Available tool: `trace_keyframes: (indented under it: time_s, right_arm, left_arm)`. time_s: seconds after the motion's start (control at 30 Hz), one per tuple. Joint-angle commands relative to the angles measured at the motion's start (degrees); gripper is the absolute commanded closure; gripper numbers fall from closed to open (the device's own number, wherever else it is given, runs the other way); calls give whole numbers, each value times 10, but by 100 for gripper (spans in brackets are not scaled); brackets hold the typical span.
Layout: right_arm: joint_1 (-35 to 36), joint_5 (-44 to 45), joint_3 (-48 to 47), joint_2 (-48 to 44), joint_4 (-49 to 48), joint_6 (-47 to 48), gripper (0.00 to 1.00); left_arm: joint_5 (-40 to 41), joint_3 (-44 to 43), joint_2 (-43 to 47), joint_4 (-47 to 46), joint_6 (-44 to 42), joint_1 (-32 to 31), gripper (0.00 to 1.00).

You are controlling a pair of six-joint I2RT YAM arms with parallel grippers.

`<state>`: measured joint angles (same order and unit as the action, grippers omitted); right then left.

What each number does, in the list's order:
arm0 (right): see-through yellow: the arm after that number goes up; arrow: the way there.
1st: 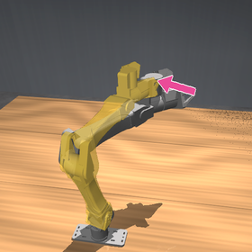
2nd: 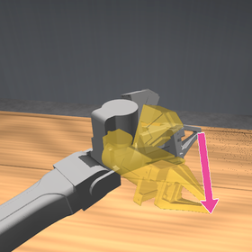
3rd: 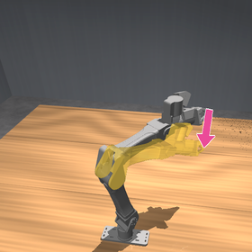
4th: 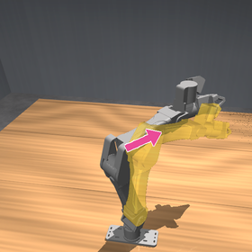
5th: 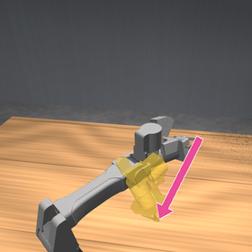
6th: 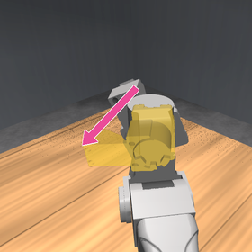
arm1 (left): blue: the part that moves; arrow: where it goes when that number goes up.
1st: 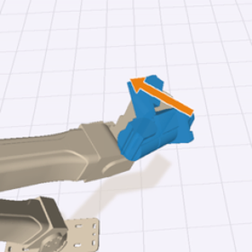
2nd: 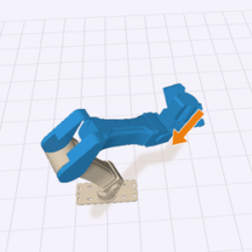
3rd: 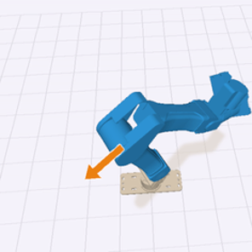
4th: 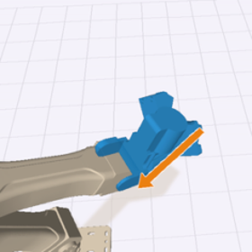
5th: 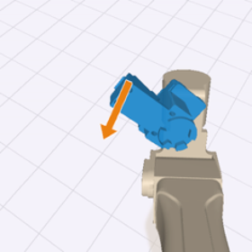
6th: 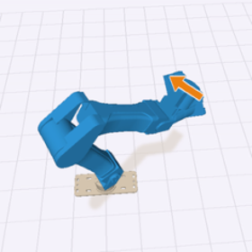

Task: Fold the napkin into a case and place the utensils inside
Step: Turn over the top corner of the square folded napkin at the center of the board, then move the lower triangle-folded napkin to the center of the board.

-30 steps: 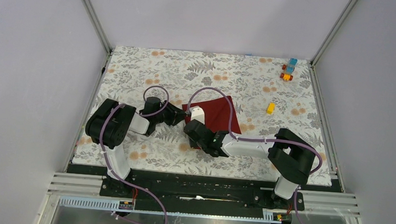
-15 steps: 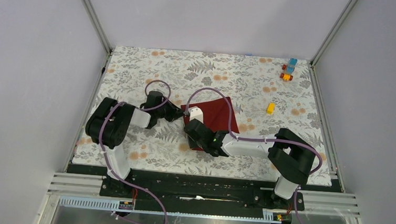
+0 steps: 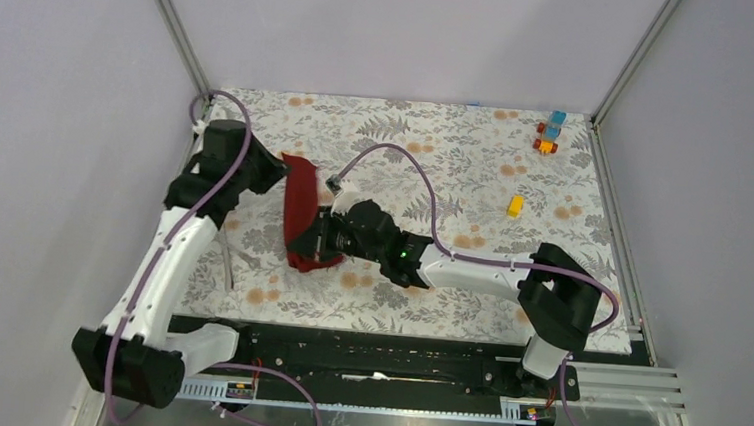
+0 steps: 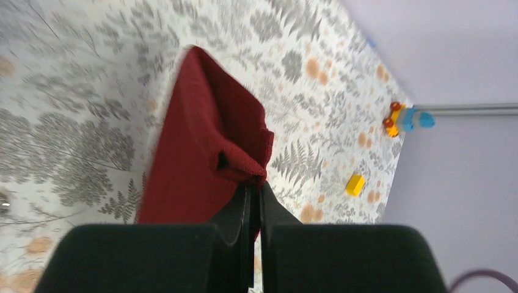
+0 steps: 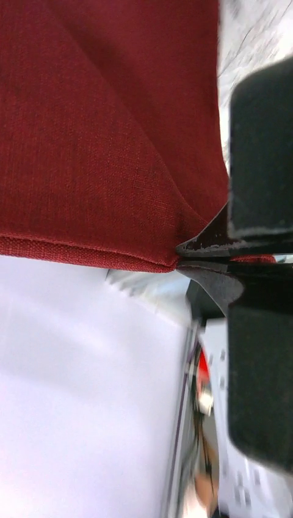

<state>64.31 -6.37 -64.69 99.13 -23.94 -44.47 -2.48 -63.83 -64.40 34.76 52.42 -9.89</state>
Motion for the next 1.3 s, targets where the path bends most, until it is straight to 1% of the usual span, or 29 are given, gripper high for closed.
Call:
trace_keyframes:
  time_s: [0.0, 0.07, 0.13, 0.17, 0.27, 0.3, 0.37, 0.4, 0.5, 0.6, 0.7, 0.8, 0.83, 0.87, 0.9, 0.93, 1.0, 1.03, 1.07, 1.13, 1.17, 1.2, 1.27]
  right_arm:
    - [3, -140, 41, 9, -202, -151, 100]
    - [-15, -168, 82, 32, -308, -220, 100]
    - [-36, -187, 121, 57, -374, -255, 100]
    - [-50, -198, 148, 72, -415, -280, 100]
    - [-105, -244, 228, 134, -594, -373, 100]
    - [-124, -262, 252, 148, -625, -382, 100]
    - [-160, -296, 294, 170, -645, -375, 100]
    - [-176, -312, 314, 178, -652, -372, 100]
    - [-231, -348, 374, 179, -647, -355, 100]
    - [-269, -367, 420, 155, -592, -309, 100]
    - [-290, -370, 454, 129, -532, -264, 100]
    - [-298, -364, 475, 102, -484, -230, 97]
    - [-299, -360, 478, 91, -471, -223, 91]
    - [-299, -355, 479, 75, -450, -212, 83]
    - [-299, -349, 477, 56, -413, -198, 77]
    - [-299, -337, 474, 29, -361, -173, 72]
    - [-300, -312, 464, -32, -240, -123, 66]
    - [-301, -295, 459, -66, -163, -101, 59]
    - [-303, -267, 453, -98, -105, -80, 52]
    - [-306, -214, 437, -165, 12, -31, 40]
    - [-308, -197, 428, -187, 52, -12, 35]
    - [-314, -193, 418, -202, 69, 1, 33]
    - [-338, -203, 404, -202, 78, 11, 31]
  left_arm:
    - [132, -106, -6, 110, -47, -26, 100]
    - [179, -120, -47, 116, -45, -80, 100]
    - [222, -130, -103, 114, -37, -137, 100]
    - [240, -137, -137, 113, -32, -157, 100]
    - [307, -177, -249, 109, -22, -210, 100]
    - [309, -195, -293, 104, -23, -218, 100]
    - [320, -231, -382, 84, -27, -238, 100]
    - [332, -247, -413, 74, -28, -249, 100]
    - [325, -300, -489, 57, -28, -275, 100]
    - [303, -306, -519, 11, -34, -296, 100]
    - [271, -301, -536, -24, -44, -302, 100]
    - [206, -301, -553, -64, -75, -303, 100]
    - [187, -298, -554, -76, -85, -303, 92]
    - [175, -295, -551, -89, -93, -305, 76]
    - [163, -289, -544, -97, -101, -307, 62]
    - [148, -281, -531, -105, -111, -309, 54]
    - [116, -262, -486, -116, -132, -310, 42]
    - [96, -251, -462, -119, -141, -310, 34]
    - [58, -236, -437, -119, -153, -309, 30]
    - [22, -196, -377, -119, -157, -311, 24]
    - [-1, -168, -342, -125, -159, -311, 22]
    - [-12, -139, -311, -124, -161, -312, 21]
    - [-27, -84, -260, -111, -163, -311, 19]
